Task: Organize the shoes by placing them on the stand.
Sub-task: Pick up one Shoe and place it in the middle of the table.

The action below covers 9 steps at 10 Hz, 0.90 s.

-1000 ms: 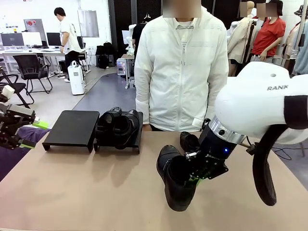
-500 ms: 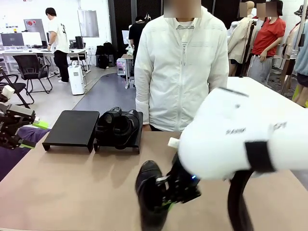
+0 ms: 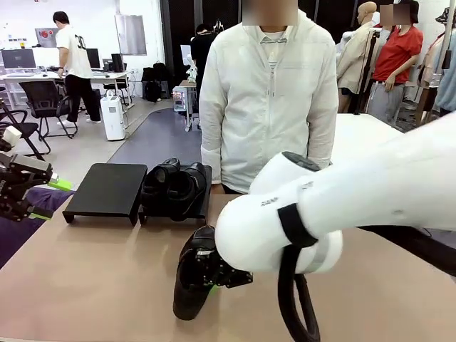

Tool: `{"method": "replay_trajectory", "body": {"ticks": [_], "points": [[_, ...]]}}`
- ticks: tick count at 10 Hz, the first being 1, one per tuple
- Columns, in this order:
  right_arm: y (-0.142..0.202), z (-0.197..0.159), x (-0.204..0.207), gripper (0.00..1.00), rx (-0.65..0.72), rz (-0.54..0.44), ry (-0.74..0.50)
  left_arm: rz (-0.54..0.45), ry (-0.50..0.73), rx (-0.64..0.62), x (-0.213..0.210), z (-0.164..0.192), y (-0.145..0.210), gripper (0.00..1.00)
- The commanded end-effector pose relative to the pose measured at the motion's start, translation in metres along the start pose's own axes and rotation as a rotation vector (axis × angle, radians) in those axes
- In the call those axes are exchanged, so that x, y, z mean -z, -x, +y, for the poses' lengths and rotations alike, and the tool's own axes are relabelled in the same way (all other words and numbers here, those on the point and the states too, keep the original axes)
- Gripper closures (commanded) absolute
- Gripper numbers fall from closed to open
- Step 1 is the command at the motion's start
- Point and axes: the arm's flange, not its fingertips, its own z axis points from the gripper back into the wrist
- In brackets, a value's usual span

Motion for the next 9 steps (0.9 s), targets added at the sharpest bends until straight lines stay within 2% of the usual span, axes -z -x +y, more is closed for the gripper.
{"method": "replay_trajectory", "body": {"ticks": [1, 4, 5, 6, 7, 8, 9], "points": [[-0.012, 0.020, 0.019, 1.00, 0.046, -0.013, 0.016, 0.007, 0.002, 0.017, -0.003, 0.002, 0.001, 0.00], [-0.013, 0.019, 0.025, 1.00, 0.016, 0.058, 0.029, 0.007, 0.002, 0.017, -0.003, 0.002, 0.001, 0.00], [-0.012, 0.019, 0.026, 0.81, -0.007, 0.080, 0.042, 0.007, 0.002, 0.017, -0.003, 0.002, 0.001, 0.00], [-0.010, 0.020, 0.025, 0.23, -0.024, 0.074, 0.059, 0.007, 0.002, 0.017, -0.003, 0.002, 0.001, 0.00], [-0.009, 0.021, 0.023, 0.00, -0.040, 0.082, 0.056, 0.007, 0.002, 0.017, -0.003, 0.002, 0.001, 0.00], [-0.006, 0.021, 0.018, 0.00, -0.068, 0.065, 0.052, 0.007, 0.002, 0.017, -0.003, 0.002, 0.001, 0.00], [0.000, 0.019, 0.003, 0.00, -0.138, 0.129, 0.020, 0.007, 0.002, 0.017, -0.003, 0.002, 0.001, 0.00]]}}
